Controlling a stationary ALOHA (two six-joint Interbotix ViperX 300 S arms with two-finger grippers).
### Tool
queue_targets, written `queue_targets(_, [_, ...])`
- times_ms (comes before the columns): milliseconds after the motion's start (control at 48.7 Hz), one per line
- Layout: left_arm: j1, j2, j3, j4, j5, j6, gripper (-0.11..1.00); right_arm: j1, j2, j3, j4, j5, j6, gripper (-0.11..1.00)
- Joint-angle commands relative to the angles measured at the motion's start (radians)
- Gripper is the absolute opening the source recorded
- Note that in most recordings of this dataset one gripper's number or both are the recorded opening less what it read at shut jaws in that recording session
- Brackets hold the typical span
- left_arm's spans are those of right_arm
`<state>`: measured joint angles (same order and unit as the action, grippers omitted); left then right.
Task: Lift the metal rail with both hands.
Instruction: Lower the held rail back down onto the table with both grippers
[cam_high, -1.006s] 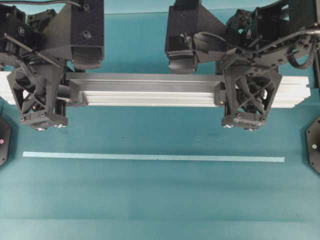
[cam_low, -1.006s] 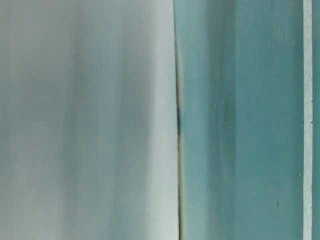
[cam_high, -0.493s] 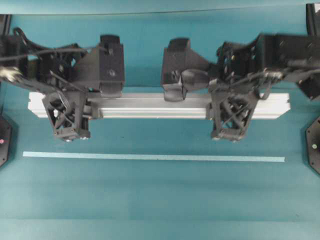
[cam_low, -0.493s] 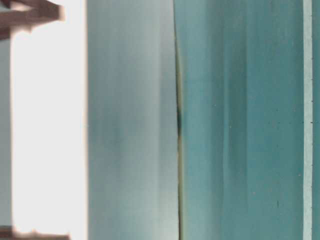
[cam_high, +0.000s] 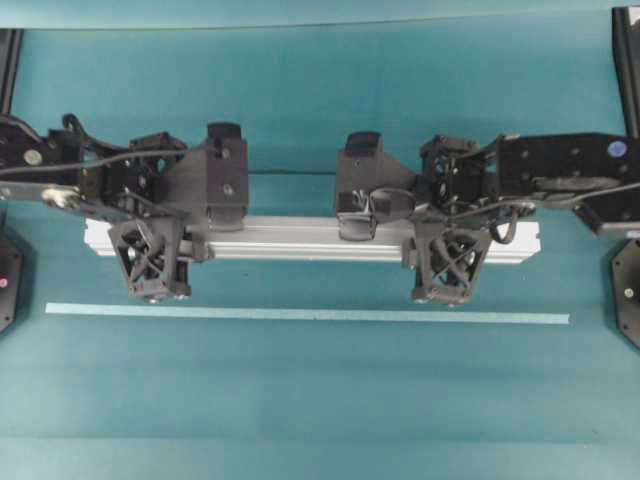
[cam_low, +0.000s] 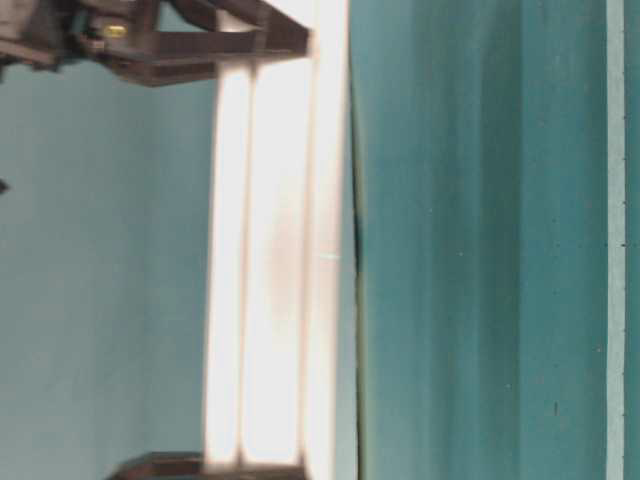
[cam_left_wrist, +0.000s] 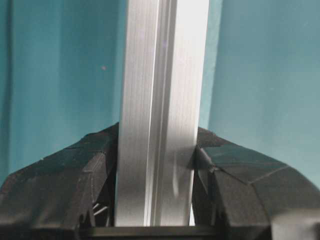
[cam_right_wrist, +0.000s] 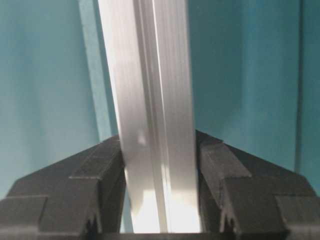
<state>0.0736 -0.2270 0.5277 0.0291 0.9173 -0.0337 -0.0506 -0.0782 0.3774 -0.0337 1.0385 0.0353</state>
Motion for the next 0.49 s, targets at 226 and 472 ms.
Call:
queue_targets(226, [0.002,0.043,0.092,0.002,-0.123,-0.011,0.36,0.005,0.034,0.057,-0.002,-0.066,0.009,0.39])
queue_targets(472, [0.002,0.081,0.143,0.002,-0.209,-0.015,0.36,0.028,0.069,0.114,0.008,-0.146,0.008,0.39])
